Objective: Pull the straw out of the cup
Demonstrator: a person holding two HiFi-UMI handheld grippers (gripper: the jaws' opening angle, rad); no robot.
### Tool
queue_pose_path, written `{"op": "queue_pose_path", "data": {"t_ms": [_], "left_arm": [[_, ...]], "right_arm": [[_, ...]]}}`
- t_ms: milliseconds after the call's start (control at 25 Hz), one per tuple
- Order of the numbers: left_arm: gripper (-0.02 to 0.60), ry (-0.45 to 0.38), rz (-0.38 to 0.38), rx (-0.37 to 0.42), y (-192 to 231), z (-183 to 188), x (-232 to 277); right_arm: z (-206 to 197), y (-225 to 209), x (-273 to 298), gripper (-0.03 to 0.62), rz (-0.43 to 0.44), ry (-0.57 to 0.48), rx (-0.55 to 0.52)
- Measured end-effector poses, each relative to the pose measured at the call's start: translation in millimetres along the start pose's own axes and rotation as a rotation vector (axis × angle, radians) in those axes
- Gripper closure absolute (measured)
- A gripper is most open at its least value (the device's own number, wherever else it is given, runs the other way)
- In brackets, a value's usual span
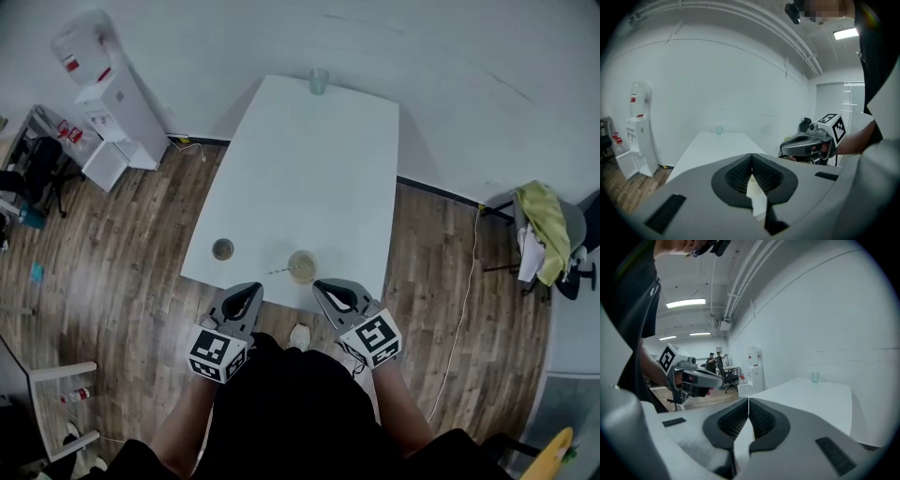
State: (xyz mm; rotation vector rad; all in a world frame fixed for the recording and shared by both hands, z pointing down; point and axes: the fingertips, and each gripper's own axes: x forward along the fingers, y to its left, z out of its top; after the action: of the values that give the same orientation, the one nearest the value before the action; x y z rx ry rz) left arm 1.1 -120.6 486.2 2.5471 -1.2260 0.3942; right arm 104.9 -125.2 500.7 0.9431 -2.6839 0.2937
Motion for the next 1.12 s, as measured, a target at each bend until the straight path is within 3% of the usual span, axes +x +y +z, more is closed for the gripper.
{"op": "queue_pose_path", "data": {"t_ms": [240,480,840,1000,1120], "left_arm": [[0.566,0.015,0.037,-0.014,9.4,-1.7,0.8],[0.566,0.035,0.052,-0.026,21.6,-8.1,6.5],[0.566,0.063,0.016,-0.036,38.6,-12.3,22.3],[0.566,0.074,-0.006,-0.039,44.1,-14.3,29.1],[0.566,0.077,-0.018,-0.04,45.4,-15.3,32.3]], "right_arm": [[-7.3,8.2,24.0,0.572,0.052,0.084,-0.139],[-15.0,16.1,49.4,0.571,0.085,0.156,-0.212],[-29.8,18.7,78.5,0.569,0.134,0.276,-0.292],[-44.3,17.8,88.4,0.508,0.165,0.359,-0.361],[-53.8,16.8,92.5,0.502,0.183,0.401,-0.377]]}}
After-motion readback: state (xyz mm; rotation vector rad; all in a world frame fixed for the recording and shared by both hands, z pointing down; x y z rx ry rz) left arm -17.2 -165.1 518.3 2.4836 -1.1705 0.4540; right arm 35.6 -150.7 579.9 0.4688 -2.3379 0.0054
